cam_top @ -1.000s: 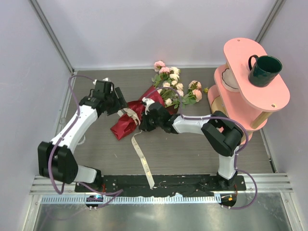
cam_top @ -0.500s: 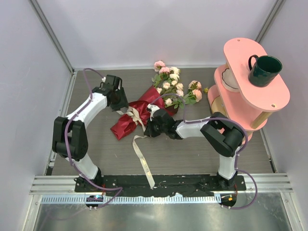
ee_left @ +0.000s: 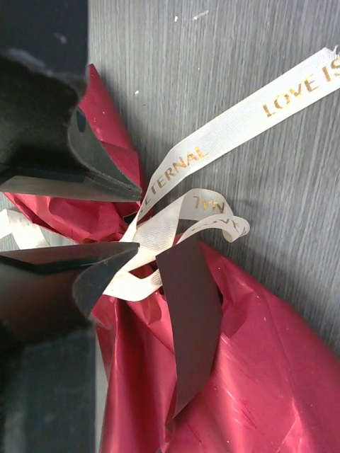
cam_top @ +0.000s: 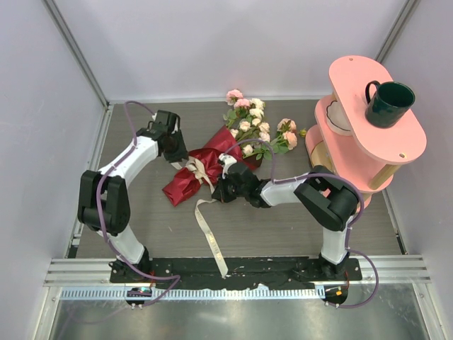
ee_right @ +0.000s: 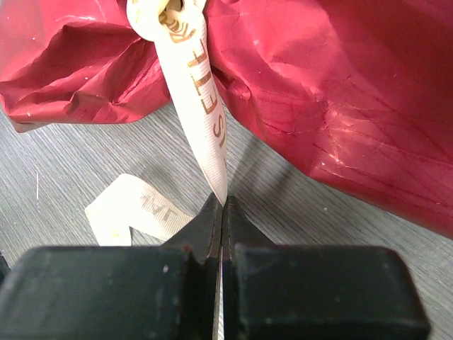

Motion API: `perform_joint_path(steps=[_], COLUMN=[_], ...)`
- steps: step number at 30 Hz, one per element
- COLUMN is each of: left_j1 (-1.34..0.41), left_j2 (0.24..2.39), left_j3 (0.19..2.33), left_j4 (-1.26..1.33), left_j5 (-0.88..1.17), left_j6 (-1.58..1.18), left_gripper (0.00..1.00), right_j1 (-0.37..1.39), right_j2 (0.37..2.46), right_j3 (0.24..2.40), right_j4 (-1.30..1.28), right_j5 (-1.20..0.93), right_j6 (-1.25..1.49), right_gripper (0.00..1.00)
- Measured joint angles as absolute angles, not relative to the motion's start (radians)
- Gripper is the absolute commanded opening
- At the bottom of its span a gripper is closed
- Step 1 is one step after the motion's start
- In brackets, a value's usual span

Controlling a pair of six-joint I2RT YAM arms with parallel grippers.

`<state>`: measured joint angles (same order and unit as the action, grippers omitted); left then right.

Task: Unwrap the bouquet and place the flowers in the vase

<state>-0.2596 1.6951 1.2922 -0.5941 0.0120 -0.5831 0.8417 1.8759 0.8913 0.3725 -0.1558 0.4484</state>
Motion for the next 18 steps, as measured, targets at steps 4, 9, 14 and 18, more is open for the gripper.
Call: perform_joint_path(steps=[4, 9, 14, 18], left_j1=[-0.260, -0.262, -0.278, -0.295], left_j2=[1.710, 1.761, 1.798, 1.799], left_j3=[1.292, 1.299, 1.314, 1.315], left_j4=[-0.596, -0.601, -0.616, -0.621], left_j5=[0.029, 0.051, 0.054, 0.053], left_j6=[-0.553, -0.518, -0.496, -0.483], left_gripper=[0.45, 0.40, 0.40, 0.51], right_j1=[0.833, 0.819, 0.813, 0.810], right_j2=[1.876, 1.876, 1.876, 1.876], right_j3=[0.886, 0.876, 0.871, 0.869], right_j4=[0.382, 0.398, 0.406, 0.410], right_j5=[-0.168, -0.185, -0.194, -0.197], right_j6=[0.451, 0.456, 0.461, 0.464], right_gripper=[0.01, 0.01, 0.01, 0.01])
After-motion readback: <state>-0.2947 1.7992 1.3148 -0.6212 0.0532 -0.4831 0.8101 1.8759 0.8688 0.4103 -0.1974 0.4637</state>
